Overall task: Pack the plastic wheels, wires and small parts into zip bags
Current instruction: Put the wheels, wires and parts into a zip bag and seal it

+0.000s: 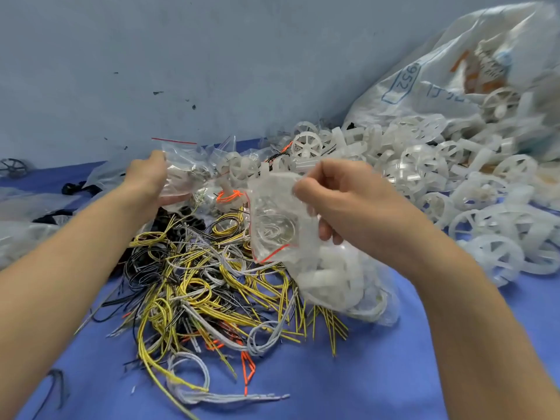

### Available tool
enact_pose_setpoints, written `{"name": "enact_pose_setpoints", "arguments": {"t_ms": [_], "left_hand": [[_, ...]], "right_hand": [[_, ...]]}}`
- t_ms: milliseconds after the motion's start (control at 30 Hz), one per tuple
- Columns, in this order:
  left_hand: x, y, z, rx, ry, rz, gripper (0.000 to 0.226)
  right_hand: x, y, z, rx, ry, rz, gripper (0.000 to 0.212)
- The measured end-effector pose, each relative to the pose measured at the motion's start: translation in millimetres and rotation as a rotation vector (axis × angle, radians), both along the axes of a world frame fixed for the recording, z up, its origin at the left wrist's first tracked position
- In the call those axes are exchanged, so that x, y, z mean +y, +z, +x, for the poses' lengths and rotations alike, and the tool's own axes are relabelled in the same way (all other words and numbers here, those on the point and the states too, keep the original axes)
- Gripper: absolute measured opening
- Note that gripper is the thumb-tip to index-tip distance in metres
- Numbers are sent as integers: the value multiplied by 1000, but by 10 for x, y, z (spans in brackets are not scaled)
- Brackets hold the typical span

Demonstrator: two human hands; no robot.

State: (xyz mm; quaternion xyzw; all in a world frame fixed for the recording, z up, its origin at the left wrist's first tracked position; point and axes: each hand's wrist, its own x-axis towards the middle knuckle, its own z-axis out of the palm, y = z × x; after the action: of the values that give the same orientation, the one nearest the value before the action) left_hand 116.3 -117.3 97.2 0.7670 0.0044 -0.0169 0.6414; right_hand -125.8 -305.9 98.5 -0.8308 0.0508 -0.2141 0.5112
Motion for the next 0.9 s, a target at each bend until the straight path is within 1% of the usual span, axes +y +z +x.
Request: {"name": "enact_pose_setpoints", "arguments": {"t_ms": [100,200,267,300,367,467,533,633,700,767,833,900], "left_hand": [[67,152,-255,-34,-60,-95,22],[205,426,-583,-67,-138,-245,12],[315,582,-835,-61,-223,-267,14],[354,622,-963,-35,-287,-229,18],[388,615,-1216,56,-406,-91,23],[316,449,-1515,177,-497,120,18],[204,335,-1645,203,-532,142,14],[44,254,-1738,209,-589,58,13],[-33,257,-1741,210,-641,4,20],[-62,277,-1687,205,-674,-71,28],[-50,275,-1624,221,-707,-204,31],[-55,201,-1633,314,-759,-379,39]], "right_hand": [[118,128,-77,-126,-30,-74,20],[205,133,-94,-133,-147,-151,19],[255,88,-75,-101,-197,-137,18],[279,64,-66,-84,-203,-121,18],[322,30,-61,-64,-203,-101,17],[388,11,-53,-88,-210,-92,16],[438,-5,-59,-108,-212,-122,17],[495,-45,-87,-101,-159,-213,16],[496,-71,-102,-89,-148,-265,15],[458,-72,-112,-112,-187,-288,14],[396,-54,-130,-155,-245,-298,14],[337,-36,-145,-199,-282,-287,15]]}}
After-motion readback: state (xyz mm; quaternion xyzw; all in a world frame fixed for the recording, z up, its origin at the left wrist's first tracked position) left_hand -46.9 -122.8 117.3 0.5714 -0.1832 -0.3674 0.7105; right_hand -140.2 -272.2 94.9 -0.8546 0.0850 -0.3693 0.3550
